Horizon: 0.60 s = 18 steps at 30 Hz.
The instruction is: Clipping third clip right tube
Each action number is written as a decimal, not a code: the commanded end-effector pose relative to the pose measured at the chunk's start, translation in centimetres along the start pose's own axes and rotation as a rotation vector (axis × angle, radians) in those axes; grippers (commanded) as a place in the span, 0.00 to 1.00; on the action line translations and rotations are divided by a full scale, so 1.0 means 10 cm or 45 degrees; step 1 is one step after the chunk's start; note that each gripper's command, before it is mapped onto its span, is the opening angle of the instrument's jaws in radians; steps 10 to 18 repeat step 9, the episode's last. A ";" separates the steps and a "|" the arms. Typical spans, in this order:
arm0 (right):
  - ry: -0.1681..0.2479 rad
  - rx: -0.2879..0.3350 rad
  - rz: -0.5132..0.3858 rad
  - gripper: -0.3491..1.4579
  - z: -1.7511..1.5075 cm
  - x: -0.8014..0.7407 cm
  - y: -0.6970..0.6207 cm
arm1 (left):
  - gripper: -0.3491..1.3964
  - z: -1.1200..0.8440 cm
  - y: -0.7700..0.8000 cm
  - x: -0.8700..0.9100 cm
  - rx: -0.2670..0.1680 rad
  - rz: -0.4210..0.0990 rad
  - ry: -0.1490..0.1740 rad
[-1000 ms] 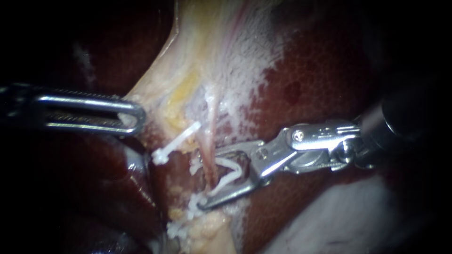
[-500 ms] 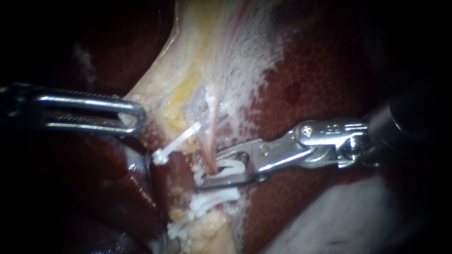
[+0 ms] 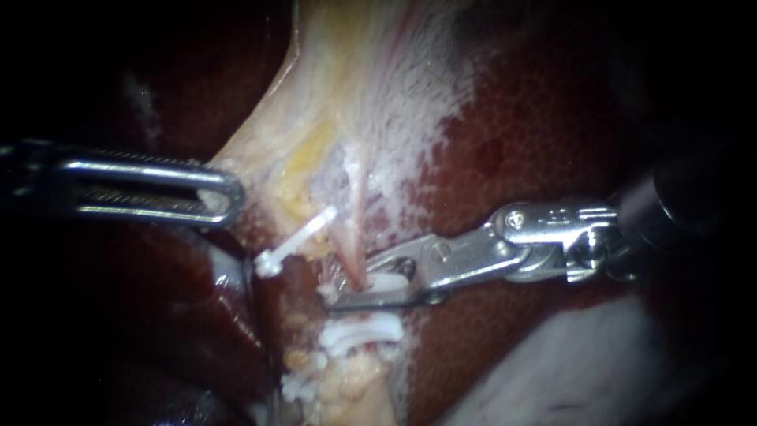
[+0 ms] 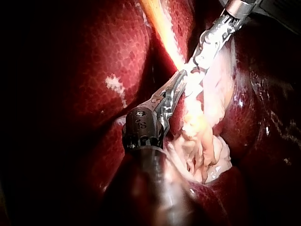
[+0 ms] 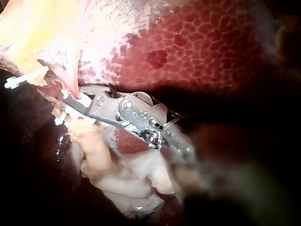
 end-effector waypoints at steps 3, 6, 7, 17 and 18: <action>-0.001 0.001 0.000 0.08 0.000 0.000 0.000 | 0.00 0.000 0.001 0.000 0.000 0.000 0.000; -0.001 0.001 0.000 0.08 0.000 0.000 0.000 | 0.00 0.001 0.001 0.000 0.000 0.000 0.000; -0.001 0.000 0.007 0.08 0.000 0.000 -0.001 | 0.00 0.001 0.001 0.000 0.000 0.000 0.000; -0.001 0.000 0.007 0.08 0.000 0.000 -0.001 | 0.00 0.001 0.001 0.000 0.000 0.000 0.000; -0.001 0.000 0.007 0.08 0.000 0.000 -0.001 | 0.00 0.001 0.001 0.000 0.000 0.000 0.000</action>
